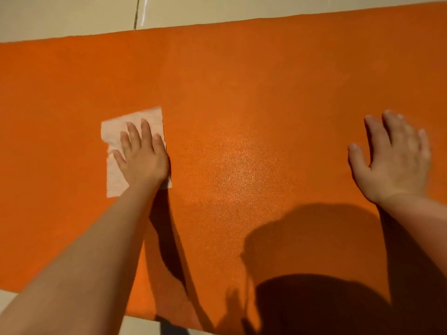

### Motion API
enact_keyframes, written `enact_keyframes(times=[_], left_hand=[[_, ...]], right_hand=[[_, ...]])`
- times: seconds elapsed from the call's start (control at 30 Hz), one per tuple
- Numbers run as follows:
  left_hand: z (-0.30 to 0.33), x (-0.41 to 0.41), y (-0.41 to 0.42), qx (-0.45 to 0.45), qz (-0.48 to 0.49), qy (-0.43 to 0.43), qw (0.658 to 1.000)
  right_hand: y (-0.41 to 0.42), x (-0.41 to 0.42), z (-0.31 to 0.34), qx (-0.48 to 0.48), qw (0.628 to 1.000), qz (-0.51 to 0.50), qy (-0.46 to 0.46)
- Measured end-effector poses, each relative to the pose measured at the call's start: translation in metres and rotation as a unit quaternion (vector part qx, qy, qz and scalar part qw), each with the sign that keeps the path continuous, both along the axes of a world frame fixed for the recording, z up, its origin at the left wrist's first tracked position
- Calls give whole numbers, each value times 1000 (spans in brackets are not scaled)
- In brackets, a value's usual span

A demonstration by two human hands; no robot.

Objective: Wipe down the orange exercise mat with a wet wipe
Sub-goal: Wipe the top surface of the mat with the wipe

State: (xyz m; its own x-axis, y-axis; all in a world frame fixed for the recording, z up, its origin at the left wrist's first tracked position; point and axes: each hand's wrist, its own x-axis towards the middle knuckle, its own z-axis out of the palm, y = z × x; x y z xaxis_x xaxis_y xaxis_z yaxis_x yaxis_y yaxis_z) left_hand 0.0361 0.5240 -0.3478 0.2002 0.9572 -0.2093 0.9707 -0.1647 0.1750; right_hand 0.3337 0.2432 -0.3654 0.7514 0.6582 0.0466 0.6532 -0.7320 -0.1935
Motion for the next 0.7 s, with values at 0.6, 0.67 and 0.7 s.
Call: enact_keyframes(times=[0.6,0.67,0.7], left_hand=[[-11,63,-217,5,-347,-76,935],[-11,64,-221,9,-346,-84,934],[-11,64,-222,13,-345,-84,935]], right_hand=[[5,-1,2,-11,1000,0,9],[3,-2,4,-8,1000,-3,15],[3,-3,4,-13,1000,-4,17]])
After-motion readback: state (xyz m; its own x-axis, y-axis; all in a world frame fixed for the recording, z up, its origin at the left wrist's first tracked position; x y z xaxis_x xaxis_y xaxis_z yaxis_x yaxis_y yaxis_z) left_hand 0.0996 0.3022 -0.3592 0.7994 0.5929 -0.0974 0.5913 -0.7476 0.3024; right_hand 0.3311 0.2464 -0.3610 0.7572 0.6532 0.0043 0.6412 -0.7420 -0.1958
